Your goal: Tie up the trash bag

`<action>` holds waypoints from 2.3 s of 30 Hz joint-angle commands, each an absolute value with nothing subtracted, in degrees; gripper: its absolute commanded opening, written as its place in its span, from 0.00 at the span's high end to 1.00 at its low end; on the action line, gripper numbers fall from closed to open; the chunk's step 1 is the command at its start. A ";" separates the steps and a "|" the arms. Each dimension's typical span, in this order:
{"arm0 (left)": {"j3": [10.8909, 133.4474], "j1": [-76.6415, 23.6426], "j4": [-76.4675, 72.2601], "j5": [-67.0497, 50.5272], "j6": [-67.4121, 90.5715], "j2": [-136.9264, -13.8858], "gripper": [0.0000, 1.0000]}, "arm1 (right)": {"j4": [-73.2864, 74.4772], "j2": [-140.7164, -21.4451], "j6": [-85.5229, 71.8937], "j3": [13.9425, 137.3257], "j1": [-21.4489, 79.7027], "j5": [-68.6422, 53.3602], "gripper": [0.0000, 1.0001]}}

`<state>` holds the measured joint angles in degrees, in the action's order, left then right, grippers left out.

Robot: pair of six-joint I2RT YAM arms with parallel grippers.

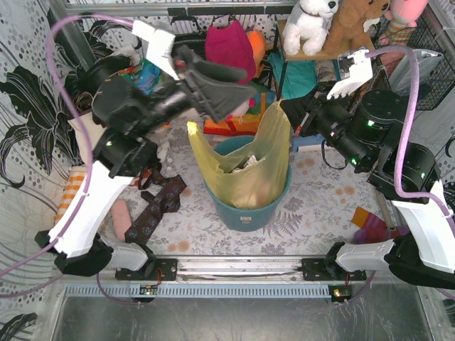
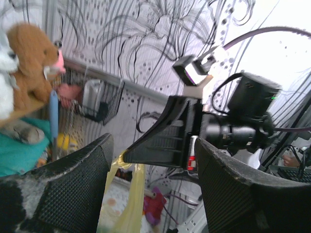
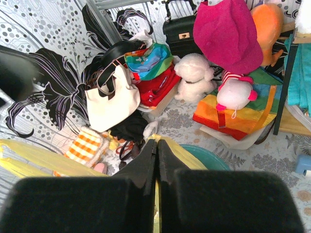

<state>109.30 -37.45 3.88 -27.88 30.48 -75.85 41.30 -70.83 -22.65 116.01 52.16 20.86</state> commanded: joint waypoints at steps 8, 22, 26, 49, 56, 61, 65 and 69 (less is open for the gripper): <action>96.97 -55.27 -1.13 0.29 24.10 -72.94 0.23 | 38.82 -69.81 -22.24 116.29 52.46 21.73 1.00; 103.90 -67.59 3.05 13.59 5.92 -71.60 0.18 | 39.34 -70.10 -21.87 116.82 52.41 21.65 1.00; 106.97 -67.60 6.96 -2.47 8.20 -69.67 0.14 | 38.89 -70.01 -21.35 116.55 52.44 21.58 1.00; 68.81 -67.60 -29.88 -4.11 8.79 -65.41 0.12 | 41.56 -70.16 -24.11 118.81 52.45 19.59 1.00; 62.87 -67.59 -40.16 7.84 1.00 -65.64 0.09 | 43.72 -70.05 -26.29 118.56 52.44 16.28 1.00; 60.77 -67.59 -44.59 10.35 -3.50 -66.04 0.07 | 45.03 -70.48 -27.06 118.90 52.47 13.16 1.00; 60.28 -67.59 -47.77 13.14 -7.32 -67.60 0.02 | 45.60 -70.25 -27.76 118.51 52.43 11.59 1.00; 61.58 -67.59 -48.80 13.42 -9.76 -70.09 0.02 | 46.09 -70.14 -28.10 118.89 52.47 10.35 1.00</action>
